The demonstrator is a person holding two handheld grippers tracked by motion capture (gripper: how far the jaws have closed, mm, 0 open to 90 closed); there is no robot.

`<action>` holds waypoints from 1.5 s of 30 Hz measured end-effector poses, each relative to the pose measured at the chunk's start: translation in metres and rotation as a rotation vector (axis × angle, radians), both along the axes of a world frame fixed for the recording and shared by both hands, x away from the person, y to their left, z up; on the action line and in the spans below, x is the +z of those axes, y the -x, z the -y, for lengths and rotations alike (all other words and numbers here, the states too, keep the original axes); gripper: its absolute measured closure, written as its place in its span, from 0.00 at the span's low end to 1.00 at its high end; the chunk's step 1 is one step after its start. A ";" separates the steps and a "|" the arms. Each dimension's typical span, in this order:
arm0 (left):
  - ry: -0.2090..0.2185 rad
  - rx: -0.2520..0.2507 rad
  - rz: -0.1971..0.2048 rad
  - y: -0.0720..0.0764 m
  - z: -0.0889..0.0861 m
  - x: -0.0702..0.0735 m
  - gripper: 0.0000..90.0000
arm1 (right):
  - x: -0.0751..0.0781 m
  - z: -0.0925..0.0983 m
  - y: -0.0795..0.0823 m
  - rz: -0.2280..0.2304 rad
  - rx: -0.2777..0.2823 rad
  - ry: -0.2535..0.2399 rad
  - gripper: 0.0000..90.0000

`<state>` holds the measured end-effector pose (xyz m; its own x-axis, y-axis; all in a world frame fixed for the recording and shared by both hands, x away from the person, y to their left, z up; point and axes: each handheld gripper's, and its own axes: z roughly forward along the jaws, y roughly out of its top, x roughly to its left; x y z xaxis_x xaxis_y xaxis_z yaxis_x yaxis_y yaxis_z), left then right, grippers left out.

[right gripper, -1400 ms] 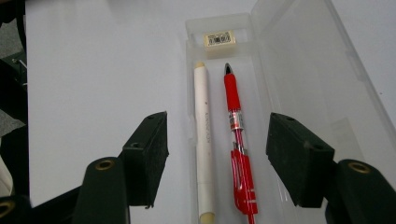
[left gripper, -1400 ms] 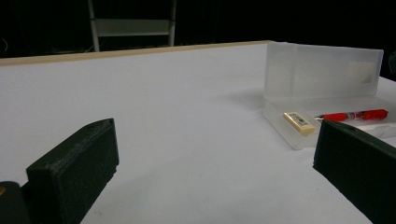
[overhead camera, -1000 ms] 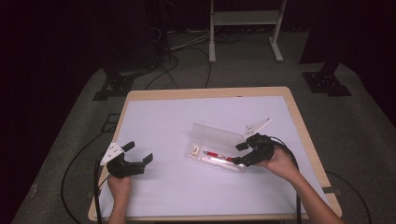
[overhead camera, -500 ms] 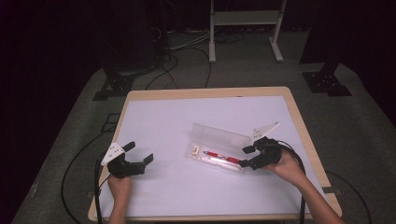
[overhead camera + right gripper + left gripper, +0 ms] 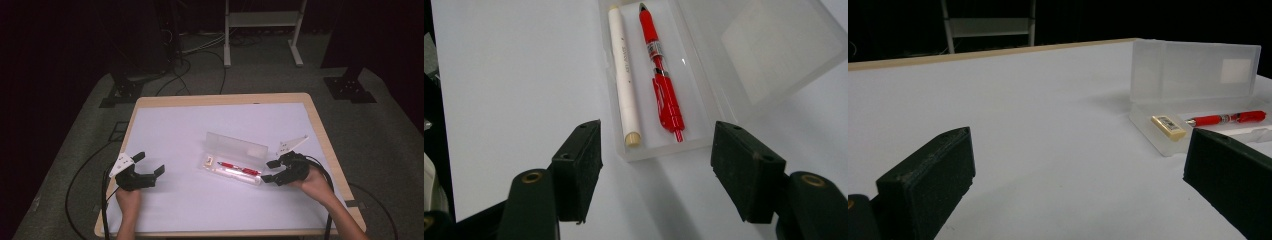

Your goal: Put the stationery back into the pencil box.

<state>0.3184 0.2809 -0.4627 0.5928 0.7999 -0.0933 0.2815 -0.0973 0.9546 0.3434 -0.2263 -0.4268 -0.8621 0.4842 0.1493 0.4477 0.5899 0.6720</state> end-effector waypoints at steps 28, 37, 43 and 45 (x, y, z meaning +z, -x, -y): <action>-0.001 -0.001 -0.001 0.000 0.000 0.000 0.00 | -0.010 0.025 0.018 -0.004 -0.050 0.000 0.39; -0.003 -0.001 0.000 0.001 0.000 0.000 0.00 | -0.011 0.037 0.024 0.000 -0.075 -0.005 0.39; -0.002 -0.003 0.000 0.001 0.000 0.000 0.00 | -0.014 0.046 0.030 -0.008 -0.103 -0.008 0.39; -0.003 -0.003 0.001 0.001 0.000 0.000 0.00 | -0.015 0.047 0.031 -0.009 -0.105 -0.010 0.39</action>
